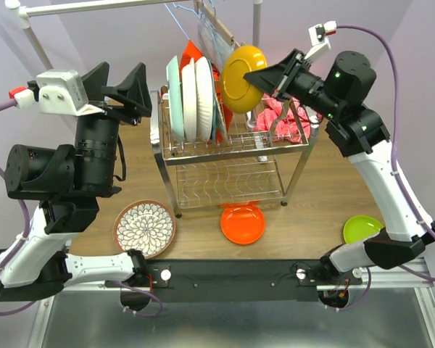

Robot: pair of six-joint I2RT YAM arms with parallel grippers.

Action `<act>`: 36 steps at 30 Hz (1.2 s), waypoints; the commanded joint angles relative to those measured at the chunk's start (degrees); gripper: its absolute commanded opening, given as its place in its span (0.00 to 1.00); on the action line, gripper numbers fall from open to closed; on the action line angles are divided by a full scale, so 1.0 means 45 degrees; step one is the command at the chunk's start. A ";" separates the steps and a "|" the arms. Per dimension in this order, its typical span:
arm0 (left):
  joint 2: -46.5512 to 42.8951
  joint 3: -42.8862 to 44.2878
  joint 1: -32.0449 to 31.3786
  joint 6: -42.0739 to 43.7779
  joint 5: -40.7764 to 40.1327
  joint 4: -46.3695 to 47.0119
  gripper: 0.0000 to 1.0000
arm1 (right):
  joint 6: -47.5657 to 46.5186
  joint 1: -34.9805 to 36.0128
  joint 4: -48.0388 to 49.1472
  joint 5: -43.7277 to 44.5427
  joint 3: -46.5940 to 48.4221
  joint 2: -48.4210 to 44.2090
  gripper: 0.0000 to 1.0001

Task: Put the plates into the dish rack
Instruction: Insert the plate into the dish rack

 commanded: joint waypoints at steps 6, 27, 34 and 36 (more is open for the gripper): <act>-0.1295 -0.1331 0.0054 -0.0904 -0.0842 0.0740 0.75 | -0.0918 0.1375 -0.2258 0.3300 0.0955 0.0519 0.01; -0.1883 -0.2328 0.0054 -0.1178 -0.1077 0.1033 0.75 | -0.1856 0.2450 -0.2825 0.5314 0.0409 0.0871 0.01; -0.2038 -0.2484 0.0054 -0.1276 -0.1155 0.1014 0.75 | -0.2130 0.2665 -0.2825 0.5684 0.0370 0.1105 0.04; -0.2117 -0.2562 0.0054 -0.1334 -0.1155 0.1053 0.75 | -0.2227 0.2743 -0.2845 0.5743 0.0350 0.1144 0.09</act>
